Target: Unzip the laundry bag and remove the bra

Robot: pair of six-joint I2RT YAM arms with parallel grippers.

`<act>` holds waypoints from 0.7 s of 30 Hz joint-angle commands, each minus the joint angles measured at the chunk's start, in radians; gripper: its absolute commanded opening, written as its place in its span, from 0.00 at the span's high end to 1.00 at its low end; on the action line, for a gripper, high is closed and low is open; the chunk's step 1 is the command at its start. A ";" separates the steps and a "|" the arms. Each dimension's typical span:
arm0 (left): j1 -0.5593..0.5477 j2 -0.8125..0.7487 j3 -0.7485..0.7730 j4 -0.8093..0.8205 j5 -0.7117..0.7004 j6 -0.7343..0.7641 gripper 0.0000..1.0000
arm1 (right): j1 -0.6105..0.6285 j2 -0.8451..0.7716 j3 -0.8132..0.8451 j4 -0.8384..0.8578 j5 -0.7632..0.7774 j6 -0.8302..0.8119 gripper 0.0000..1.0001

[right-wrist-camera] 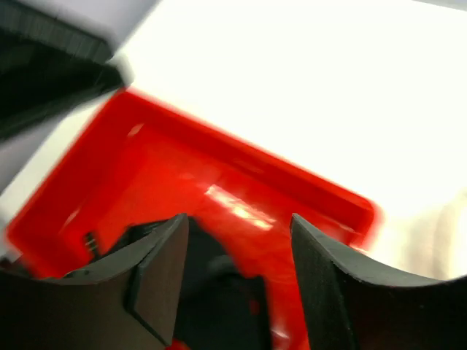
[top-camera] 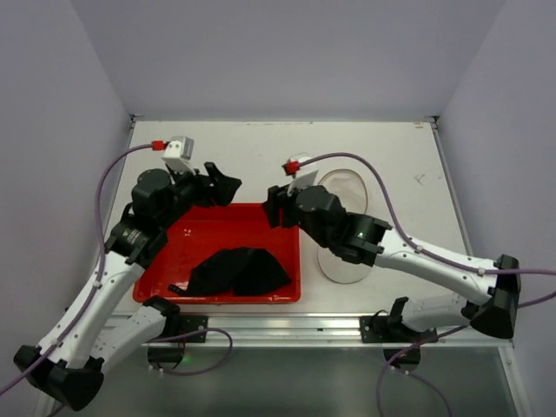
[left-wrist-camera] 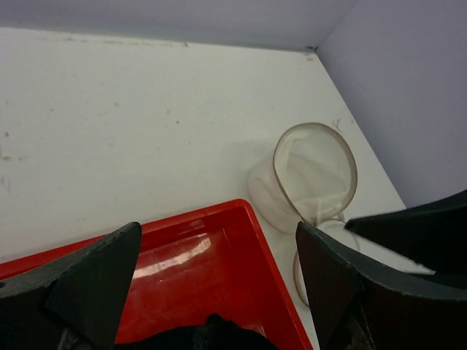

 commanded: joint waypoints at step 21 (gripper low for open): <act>-0.005 0.081 -0.427 0.664 0.324 0.006 0.12 | -0.184 -0.296 -0.258 -0.107 0.337 0.226 0.01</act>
